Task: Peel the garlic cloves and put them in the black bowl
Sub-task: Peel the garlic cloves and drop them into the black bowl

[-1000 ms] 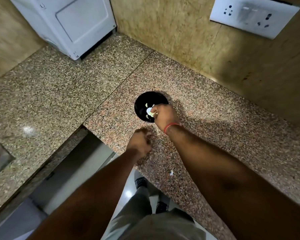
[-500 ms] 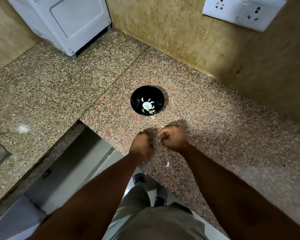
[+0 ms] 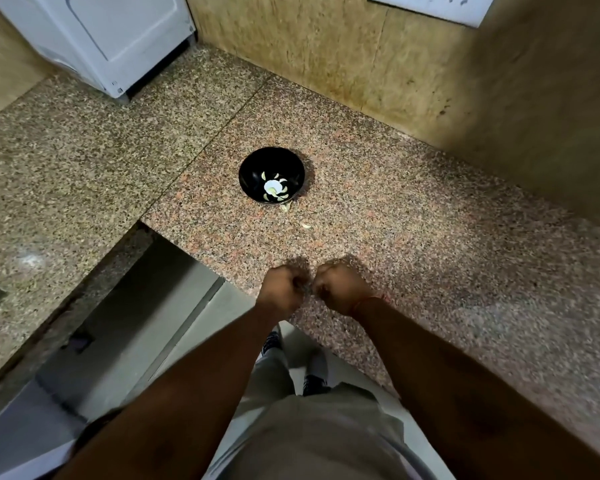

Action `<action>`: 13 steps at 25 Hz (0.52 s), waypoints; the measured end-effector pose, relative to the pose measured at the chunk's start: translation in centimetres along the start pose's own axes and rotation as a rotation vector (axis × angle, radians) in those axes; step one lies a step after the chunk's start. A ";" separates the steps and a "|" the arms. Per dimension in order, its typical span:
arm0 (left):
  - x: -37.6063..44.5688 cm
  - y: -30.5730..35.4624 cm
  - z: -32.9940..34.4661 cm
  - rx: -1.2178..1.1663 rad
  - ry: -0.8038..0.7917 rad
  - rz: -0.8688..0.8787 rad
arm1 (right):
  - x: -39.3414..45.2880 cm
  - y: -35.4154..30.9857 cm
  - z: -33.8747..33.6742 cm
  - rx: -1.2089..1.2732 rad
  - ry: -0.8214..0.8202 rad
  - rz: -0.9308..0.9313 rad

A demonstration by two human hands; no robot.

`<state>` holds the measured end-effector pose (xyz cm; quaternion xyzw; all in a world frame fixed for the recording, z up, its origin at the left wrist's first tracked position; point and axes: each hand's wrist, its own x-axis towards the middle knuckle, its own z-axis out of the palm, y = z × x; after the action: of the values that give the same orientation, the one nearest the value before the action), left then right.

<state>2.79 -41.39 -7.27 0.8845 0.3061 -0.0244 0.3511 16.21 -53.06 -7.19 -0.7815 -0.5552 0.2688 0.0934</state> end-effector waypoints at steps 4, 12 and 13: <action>-0.5 -0.3 0.6 -0.317 0.031 -0.155 | -0.3 -1.2 0.1 0.495 0.166 0.225; -0.1 -1.5 -0.6 -0.987 0.069 -0.467 | 1.0 -3.0 -1.0 0.996 0.156 0.449; 0.0 -1.5 -0.7 -1.010 0.076 -0.472 | 1.2 -3.0 -1.0 0.991 0.146 0.451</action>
<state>1.82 -40.06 -7.62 0.5141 0.4818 0.0793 0.7052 14.57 -50.74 -5.38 -0.7604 -0.1730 0.4563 0.4286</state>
